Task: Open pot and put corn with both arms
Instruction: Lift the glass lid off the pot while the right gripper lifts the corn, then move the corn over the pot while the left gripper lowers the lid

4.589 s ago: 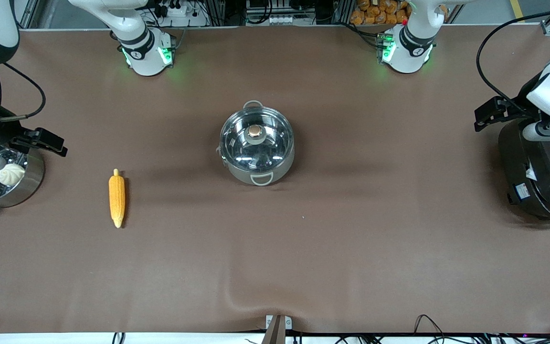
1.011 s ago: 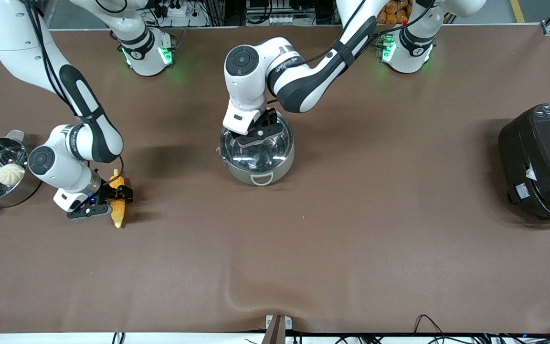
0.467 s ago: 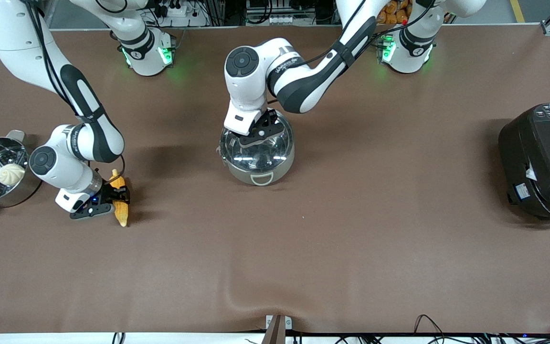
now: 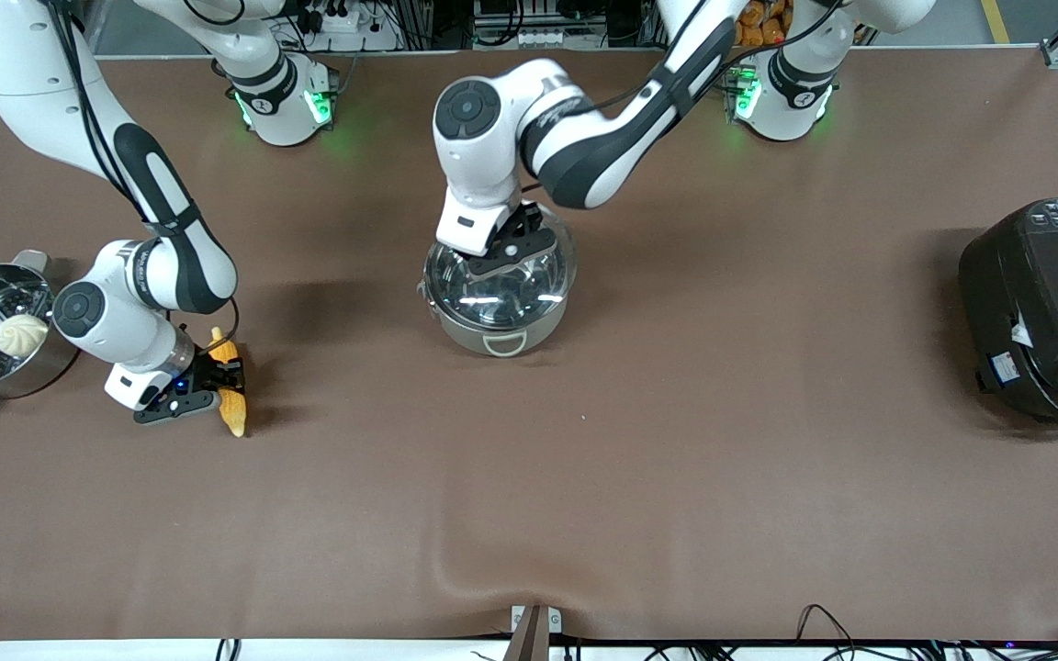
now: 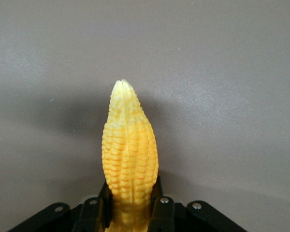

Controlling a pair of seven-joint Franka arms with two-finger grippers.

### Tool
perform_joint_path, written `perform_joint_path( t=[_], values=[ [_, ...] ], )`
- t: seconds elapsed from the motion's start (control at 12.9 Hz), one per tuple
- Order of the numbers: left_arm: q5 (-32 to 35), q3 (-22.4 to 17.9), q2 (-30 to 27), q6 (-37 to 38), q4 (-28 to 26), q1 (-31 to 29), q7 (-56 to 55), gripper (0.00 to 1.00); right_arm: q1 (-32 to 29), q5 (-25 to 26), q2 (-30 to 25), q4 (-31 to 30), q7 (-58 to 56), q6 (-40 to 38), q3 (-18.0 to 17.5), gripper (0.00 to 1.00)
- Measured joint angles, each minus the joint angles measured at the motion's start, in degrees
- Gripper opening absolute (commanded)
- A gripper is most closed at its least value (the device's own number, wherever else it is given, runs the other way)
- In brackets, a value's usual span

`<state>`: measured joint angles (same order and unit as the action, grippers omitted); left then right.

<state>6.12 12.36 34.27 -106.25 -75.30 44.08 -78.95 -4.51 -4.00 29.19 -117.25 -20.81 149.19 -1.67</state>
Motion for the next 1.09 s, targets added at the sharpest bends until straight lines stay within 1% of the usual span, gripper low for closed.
perform_joint_path(
  t=[0.23,0.47,0.54,0.62,0.86,1.01,1.09],
  values=[
    [0.13,-0.18,-6.36,6.45,0.17,-3.43,0.68,0.00,0.10,-4.68,-1.80,3.35,-0.20,-7.63,-0.08,0.12],
    [0.16,-0.28,-11.45,9.21,0.09,-9.60,5.82,0.00,1.38,-6.34,-6.20,5.35,1.12,-12.57,-0.27,0.12],
    [0.16,-0.24,-12.87,10.74,0.03,-12.94,10.24,0.00,3.14,-6.43,-8.31,5.95,5.35,-15.48,-0.41,0.13],
    [0.16,-0.25,-13.40,11.60,-0.14,-15.08,13.22,0.00,4.91,-6.51,-9.63,6.39,9.14,-17.59,-0.57,0.14],
    [0.15,-0.15,-14.13,12.55,-2.35,-21.89,21.27,0.00,12.76,-6.54,-12.95,9.46,24.37,-25.91,-1.09,0.15],
    [-0.24,-0.04,-14.78,11.80,-5.27,-26.99,27.25,0.00,17.19,-6.53,-14.22,12.77,33.97,-30.57,-2.37,0.15],
    [-0.48,0.01,-15.58,9.45,-8.10,-29.50,30.40,0.00,18.36,-6.53,-14.41,14.48,38.12,-31.91,-3.86,0.15]
  ],
)
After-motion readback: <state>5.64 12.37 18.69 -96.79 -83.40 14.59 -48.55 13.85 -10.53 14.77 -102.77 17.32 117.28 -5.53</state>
